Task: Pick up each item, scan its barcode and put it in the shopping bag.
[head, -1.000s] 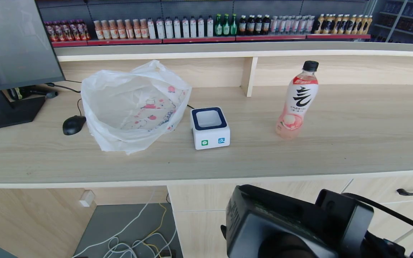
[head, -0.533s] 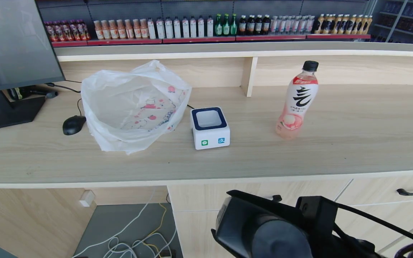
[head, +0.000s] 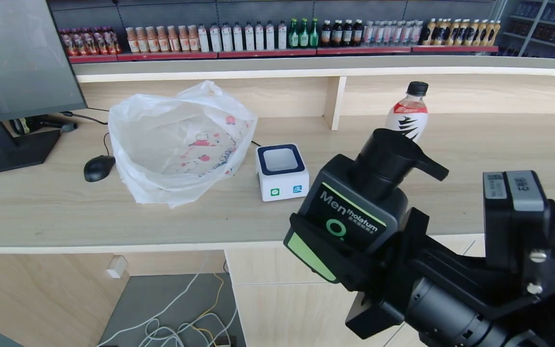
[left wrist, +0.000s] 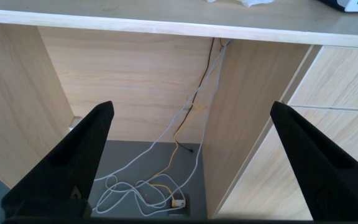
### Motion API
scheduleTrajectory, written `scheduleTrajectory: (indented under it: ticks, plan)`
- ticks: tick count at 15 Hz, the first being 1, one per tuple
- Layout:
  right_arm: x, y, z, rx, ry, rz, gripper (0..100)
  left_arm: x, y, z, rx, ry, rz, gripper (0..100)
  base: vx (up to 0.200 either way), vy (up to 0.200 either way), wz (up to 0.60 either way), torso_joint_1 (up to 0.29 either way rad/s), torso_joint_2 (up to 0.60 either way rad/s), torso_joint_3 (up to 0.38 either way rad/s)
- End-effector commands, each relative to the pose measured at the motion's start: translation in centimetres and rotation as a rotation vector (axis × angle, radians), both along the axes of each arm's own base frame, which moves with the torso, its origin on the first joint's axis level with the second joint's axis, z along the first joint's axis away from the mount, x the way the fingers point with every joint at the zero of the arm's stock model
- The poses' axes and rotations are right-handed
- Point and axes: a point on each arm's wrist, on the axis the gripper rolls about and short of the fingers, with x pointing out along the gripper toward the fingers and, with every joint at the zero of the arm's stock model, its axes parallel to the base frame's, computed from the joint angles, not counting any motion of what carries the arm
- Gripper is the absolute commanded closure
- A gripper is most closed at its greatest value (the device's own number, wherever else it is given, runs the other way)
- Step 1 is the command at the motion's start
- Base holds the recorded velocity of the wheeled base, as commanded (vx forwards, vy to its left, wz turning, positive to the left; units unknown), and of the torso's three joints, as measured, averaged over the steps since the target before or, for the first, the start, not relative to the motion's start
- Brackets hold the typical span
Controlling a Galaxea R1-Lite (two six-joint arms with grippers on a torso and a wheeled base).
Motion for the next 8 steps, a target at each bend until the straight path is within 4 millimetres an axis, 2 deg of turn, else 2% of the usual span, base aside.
scheduleTrajectory:
  ticks: [1, 2, 4, 6, 8]
  plan:
    - [1.9, -0.8, 0.5, 0.039, 0.009, -0.094, 100, 0.0, 0.0, 0.0, 0.000, 0.000, 0.000, 0, 0.000, 0.000, 0.00, 0.000, 0.00, 0.000]
    - [3.0, -1.4, 1.1, 0.079, 0.014, -0.177, 100, 0.0, 0.0, 0.0, 0.000, 0.000, 0.000, 0, 0.000, 0.000, 0.00, 0.000, 0.00, 0.000]
    - [3.5, -1.7, 1.7, 0.107, 0.011, -0.205, 100, 0.0, 0.0, 0.0, 0.000, 0.000, 0.000, 0, 0.000, 0.000, 0.00, 0.000, 0.00, 0.000]
    - [6.5, -4.2, 2.2, 0.143, 0.003, -0.341, 100, 0.0, 0.0, 0.0, 0.000, 0.000, 0.000, 0, 0.000, 0.000, 0.00, 0.000, 0.00, 0.000]
    - [6.8, -5.1, 2.4, 0.150, 0.002, -0.375, 100, 0.0, 0.0, 0.0, 0.000, 0.000, 0.000, 0, 0.000, 0.000, 0.00, 0.000, 0.00, 0.000]
